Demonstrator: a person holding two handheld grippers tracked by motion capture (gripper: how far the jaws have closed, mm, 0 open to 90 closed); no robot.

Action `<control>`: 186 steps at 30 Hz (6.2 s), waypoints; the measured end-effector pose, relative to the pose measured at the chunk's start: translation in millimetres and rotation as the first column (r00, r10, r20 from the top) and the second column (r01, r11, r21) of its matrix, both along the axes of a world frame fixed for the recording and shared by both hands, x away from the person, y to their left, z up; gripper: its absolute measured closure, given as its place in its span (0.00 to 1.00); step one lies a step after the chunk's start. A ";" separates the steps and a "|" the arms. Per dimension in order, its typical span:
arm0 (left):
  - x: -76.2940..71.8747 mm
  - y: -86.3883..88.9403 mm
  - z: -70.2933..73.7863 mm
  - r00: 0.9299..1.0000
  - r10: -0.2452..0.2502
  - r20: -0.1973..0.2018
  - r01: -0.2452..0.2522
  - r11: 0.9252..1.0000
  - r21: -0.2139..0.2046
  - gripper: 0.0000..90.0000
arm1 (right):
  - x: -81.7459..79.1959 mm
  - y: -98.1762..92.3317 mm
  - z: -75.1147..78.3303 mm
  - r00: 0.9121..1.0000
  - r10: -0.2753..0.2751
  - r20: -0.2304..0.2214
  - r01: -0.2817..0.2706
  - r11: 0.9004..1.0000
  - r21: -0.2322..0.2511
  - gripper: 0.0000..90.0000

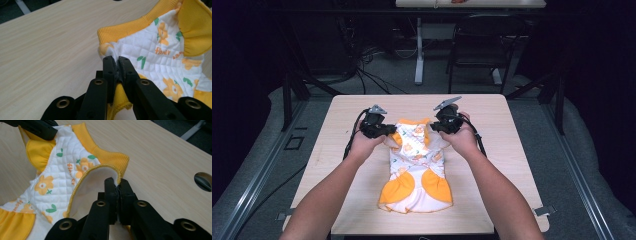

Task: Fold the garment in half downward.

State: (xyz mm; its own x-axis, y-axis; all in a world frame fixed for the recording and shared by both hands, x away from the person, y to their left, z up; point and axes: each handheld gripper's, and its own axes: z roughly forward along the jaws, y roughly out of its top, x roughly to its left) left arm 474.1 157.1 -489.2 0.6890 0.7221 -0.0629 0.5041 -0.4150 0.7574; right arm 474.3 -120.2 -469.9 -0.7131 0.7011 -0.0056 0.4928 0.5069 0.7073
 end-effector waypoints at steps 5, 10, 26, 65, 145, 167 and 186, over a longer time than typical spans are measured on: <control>-1.2 1.9 11.9 1.000 0.001 0.031 -0.001 1.000 -0.006 0.94 | -0.7 0.1 9.3 1.000 0.003 0.031 -0.003 1.000 0.003 0.97; -4.4 3.7 21.2 0.997 -0.012 0.075 0.012 1.000 -0.009 0.94 | -4.0 0.1 18.7 0.998 0.012 0.059 -0.013 1.000 0.013 0.97; -35.0 5.8 2.2 0.993 -0.080 0.085 0.079 0.997 0.020 0.94 | -35.4 -1.7 4.9 0.990 0.111 0.082 -0.107 0.993 -0.050 0.96; -121.3 14.5 -64.6 0.977 -0.213 -0.025 0.214 0.977 -0.002 0.87 | -116.0 -11.2 -59.6 0.976 0.199 -0.087 -0.200 0.980 -0.009 0.82; -157.9 20.0 -78.5 0.965 -0.249 -0.076 0.249 0.968 -0.014 0.63 | -160.6 -16.8 -93.5 0.964 0.213 -0.162 -0.217 0.976 -0.007 0.77; -160.9 9.8 -79.8 0.977 -0.211 -0.035 0.212 0.977 0.019 0.81 | -156.4 -6.5 -92.5 0.972 0.206 -0.114 -0.208 0.978 -0.006 0.80; -136.9 7.4 -82.3 0.983 -0.179 -0.049 0.180 0.984 0.015 0.98 | -142.4 -3.8 -98.3 0.974 0.184 -0.134 -0.181 0.983 0.033 0.96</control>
